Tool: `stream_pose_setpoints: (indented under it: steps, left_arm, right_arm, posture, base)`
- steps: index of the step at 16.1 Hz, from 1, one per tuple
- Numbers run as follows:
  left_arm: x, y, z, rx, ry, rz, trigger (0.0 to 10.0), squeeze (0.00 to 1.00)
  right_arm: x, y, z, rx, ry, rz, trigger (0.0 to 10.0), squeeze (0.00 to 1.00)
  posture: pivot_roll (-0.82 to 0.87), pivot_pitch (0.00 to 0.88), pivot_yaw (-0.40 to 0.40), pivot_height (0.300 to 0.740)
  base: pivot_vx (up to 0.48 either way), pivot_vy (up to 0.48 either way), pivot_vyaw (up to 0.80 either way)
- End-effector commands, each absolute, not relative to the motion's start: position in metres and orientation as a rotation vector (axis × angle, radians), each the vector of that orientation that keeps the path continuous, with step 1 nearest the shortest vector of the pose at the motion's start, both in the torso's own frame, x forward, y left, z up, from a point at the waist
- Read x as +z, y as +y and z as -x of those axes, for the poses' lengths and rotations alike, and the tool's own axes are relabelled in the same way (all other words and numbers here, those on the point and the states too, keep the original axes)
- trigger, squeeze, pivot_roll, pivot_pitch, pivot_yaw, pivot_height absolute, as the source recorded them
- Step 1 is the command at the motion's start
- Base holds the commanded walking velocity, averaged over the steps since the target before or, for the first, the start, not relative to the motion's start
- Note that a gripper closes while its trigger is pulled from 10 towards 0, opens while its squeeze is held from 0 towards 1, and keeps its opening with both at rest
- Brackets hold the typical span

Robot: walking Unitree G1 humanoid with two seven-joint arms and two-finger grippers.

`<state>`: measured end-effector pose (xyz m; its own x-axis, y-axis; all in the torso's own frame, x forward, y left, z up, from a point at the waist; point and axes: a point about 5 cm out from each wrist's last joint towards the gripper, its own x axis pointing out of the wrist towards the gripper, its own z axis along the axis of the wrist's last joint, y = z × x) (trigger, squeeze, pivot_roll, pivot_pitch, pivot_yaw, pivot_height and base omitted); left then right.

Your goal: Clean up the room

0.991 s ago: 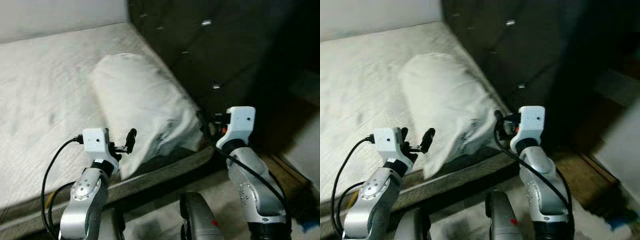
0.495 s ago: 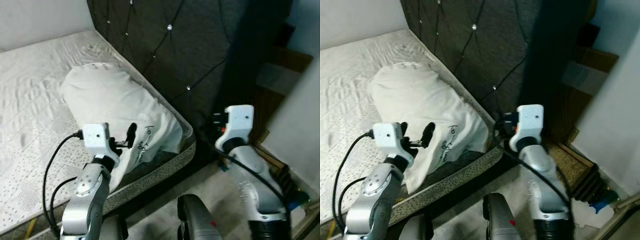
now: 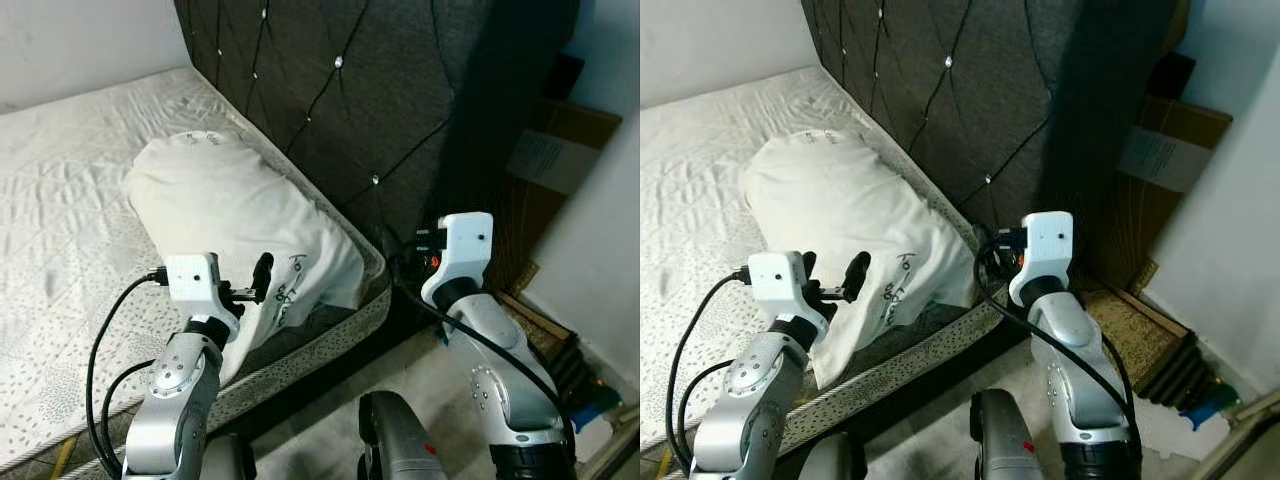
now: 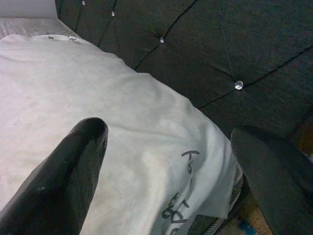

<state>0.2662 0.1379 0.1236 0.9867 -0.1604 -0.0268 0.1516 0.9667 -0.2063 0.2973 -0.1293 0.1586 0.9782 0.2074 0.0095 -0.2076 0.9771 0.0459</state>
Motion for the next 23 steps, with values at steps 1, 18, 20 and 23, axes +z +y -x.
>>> stream_pose_setpoints:
  steps: [1, 18, 20, 23]
  left_arm:
    - [0.123, 0.139, -0.266, -0.155, 0.045, 0.203, 10.0, 0.0]
    - [0.119, 0.137, -0.264, -0.165, 0.064, 0.212, 10.0, 0.0]
    - [0.118, 0.137, -0.263, -0.164, 0.069, 0.205, 10.0, 0.0]
    - [0.116, 0.138, -0.262, -0.161, 0.075, 0.203, 10.0, 0.0]
  right_arm:
    - [0.168, -0.128, -0.298, 0.224, -0.045, -0.055, 10.0, 0.0]
    - [0.16, -0.132, -0.294, 0.211, -0.025, -0.067, 10.0, 0.0]
    - [0.158, -0.131, -0.294, 0.213, -0.019, -0.055, 10.0, 0.0]
    - [0.156, -0.131, -0.294, 0.188, -0.017, -0.076, 10.0, 0.0]
  posture:
    - [-0.15, 0.043, 0.048, 0.637]
    - [-0.15, 0.039, 0.052, 0.74]
    - [-0.15, 0.037, 0.05, 0.74]
    - [-0.15, 0.033, 0.051, 0.74]
  base:
    - [0.0, 0.0, 0.0]
    - [0.0, 0.0, 0.03]
    - [0.0, 0.0, 0.78]
    - [0.0, 0.0, 0.42]
